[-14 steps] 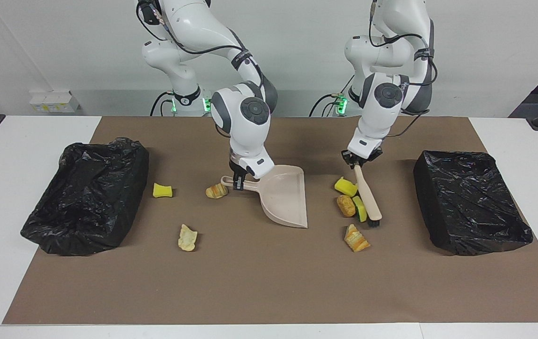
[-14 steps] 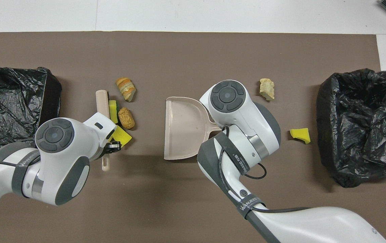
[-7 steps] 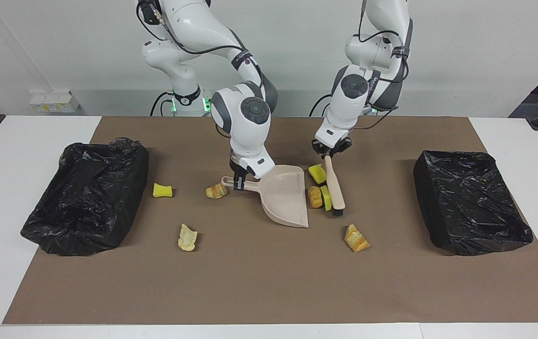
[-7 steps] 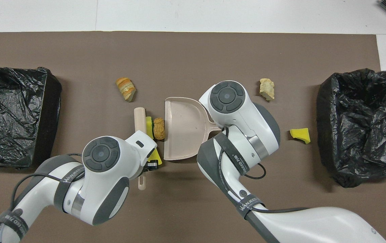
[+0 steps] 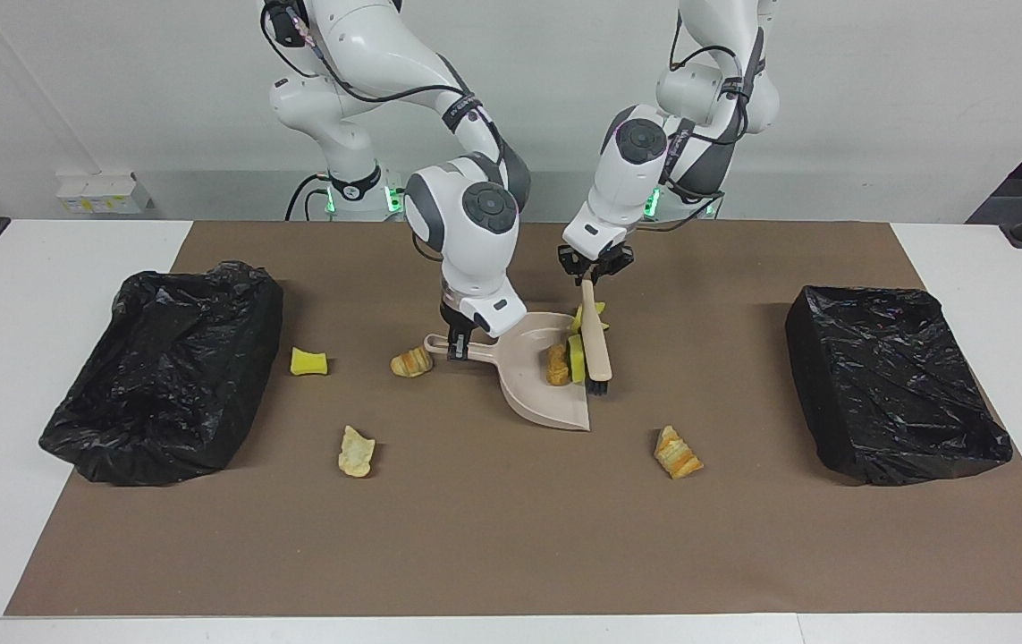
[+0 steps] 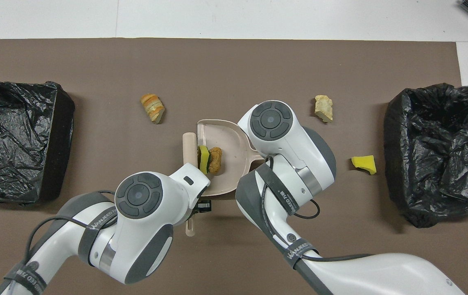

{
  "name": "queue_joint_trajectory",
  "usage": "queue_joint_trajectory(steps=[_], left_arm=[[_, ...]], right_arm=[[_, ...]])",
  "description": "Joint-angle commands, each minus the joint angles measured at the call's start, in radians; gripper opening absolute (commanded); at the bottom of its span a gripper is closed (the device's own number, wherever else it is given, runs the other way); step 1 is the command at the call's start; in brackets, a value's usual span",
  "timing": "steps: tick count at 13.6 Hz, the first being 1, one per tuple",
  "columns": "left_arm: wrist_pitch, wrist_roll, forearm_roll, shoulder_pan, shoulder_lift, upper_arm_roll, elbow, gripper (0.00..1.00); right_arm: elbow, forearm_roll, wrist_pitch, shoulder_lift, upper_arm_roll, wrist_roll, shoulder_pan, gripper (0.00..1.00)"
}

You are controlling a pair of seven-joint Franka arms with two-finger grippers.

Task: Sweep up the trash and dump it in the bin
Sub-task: 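Sweep the sponge pieces into the dustpan with the left gripper's brush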

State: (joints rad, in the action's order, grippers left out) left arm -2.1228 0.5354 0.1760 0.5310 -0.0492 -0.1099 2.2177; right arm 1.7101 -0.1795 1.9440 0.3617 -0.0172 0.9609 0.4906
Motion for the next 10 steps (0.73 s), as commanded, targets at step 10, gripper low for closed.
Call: queue_joint_trajectory(steps=[10], left_arm=[[0.098, -0.256, -0.099, -0.382, 0.006, 0.016, -0.032, 0.00]], right_arm=[[0.033, -0.014, 0.018, -0.023, -0.004, 0.022, -0.004, 0.00]])
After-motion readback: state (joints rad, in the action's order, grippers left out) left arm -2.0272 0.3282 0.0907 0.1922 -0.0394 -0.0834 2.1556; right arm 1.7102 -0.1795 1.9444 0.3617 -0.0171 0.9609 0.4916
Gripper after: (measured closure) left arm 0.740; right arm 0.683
